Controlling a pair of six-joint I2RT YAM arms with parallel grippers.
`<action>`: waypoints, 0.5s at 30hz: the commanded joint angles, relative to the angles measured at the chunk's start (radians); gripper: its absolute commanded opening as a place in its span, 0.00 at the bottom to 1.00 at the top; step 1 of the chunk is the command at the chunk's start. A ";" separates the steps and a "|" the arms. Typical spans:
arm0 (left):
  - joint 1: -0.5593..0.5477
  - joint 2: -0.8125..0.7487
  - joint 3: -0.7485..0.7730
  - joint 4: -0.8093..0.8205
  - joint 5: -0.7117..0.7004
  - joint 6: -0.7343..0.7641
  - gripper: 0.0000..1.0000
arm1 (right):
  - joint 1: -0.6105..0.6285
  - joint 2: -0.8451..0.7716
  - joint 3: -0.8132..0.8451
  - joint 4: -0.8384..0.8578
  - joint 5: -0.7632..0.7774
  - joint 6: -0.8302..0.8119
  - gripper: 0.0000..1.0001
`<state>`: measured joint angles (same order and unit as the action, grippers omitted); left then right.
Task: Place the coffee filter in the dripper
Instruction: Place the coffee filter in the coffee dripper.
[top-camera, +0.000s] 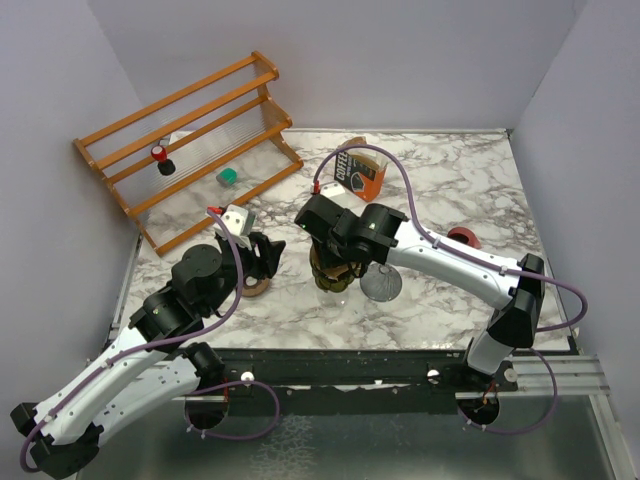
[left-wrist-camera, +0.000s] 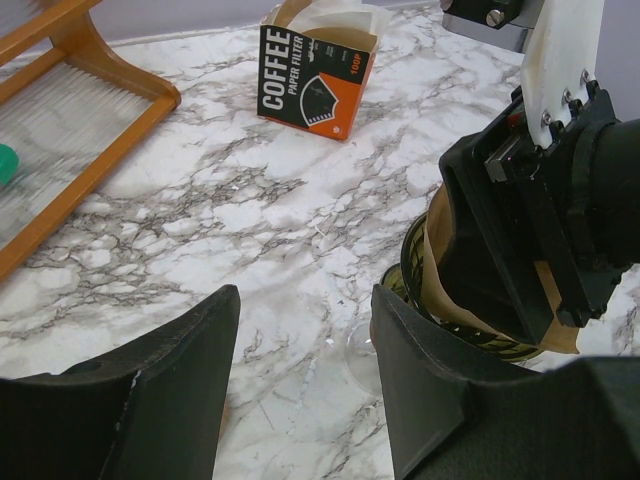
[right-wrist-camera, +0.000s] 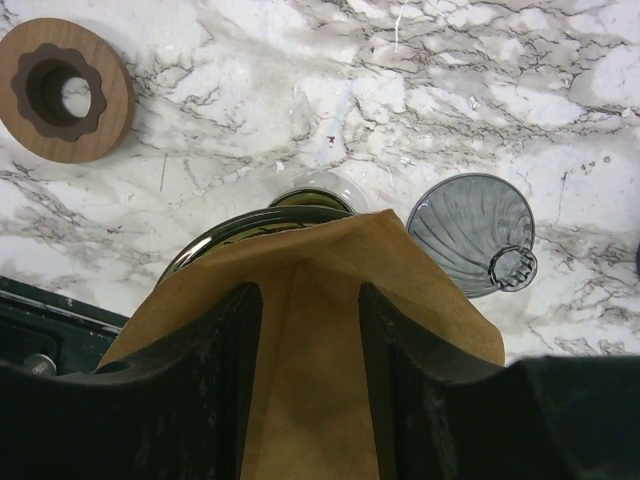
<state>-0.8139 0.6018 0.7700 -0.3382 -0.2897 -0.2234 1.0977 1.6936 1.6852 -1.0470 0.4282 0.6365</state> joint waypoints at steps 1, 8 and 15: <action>-0.001 -0.011 -0.014 0.005 -0.020 0.007 0.57 | -0.002 -0.017 0.011 -0.026 0.007 -0.003 0.49; 0.001 -0.009 -0.014 0.005 -0.019 0.007 0.57 | -0.002 -0.009 -0.022 -0.017 0.019 -0.003 0.49; -0.001 -0.009 -0.014 0.005 -0.017 0.007 0.57 | -0.002 0.011 -0.051 -0.001 0.016 -0.003 0.48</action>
<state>-0.8139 0.6018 0.7696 -0.3382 -0.2897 -0.2234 1.0977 1.6936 1.6505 -1.0443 0.4286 0.6357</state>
